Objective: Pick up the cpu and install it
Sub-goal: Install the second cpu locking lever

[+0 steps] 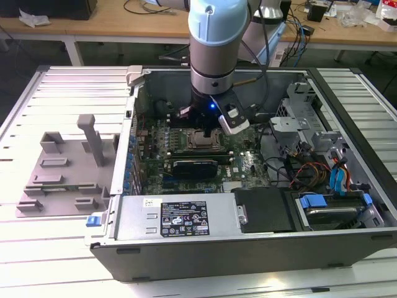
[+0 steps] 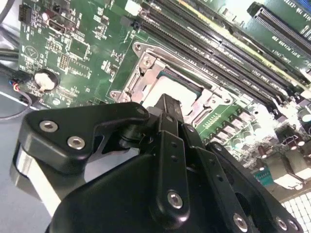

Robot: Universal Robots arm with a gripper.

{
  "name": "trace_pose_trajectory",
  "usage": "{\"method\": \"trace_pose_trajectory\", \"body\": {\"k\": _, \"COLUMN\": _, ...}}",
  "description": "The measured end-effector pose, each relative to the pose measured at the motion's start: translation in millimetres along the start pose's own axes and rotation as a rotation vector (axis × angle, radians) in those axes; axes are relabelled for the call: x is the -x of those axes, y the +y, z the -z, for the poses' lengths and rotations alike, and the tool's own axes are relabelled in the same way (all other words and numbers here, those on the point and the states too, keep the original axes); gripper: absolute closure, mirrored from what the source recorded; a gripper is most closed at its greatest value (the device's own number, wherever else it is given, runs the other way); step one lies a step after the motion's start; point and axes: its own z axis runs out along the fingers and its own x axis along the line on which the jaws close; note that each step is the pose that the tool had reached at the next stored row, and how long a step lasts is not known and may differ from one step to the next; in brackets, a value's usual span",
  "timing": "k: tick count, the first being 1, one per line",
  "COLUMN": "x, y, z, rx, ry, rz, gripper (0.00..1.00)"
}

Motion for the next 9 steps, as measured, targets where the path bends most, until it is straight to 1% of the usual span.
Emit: {"method": "trace_pose_trajectory", "body": {"k": 9, "x": 0.2, "y": 0.0, "z": 0.0, "rx": 0.0000, "ry": -0.0001, "rz": 0.000, "gripper": 0.89}}
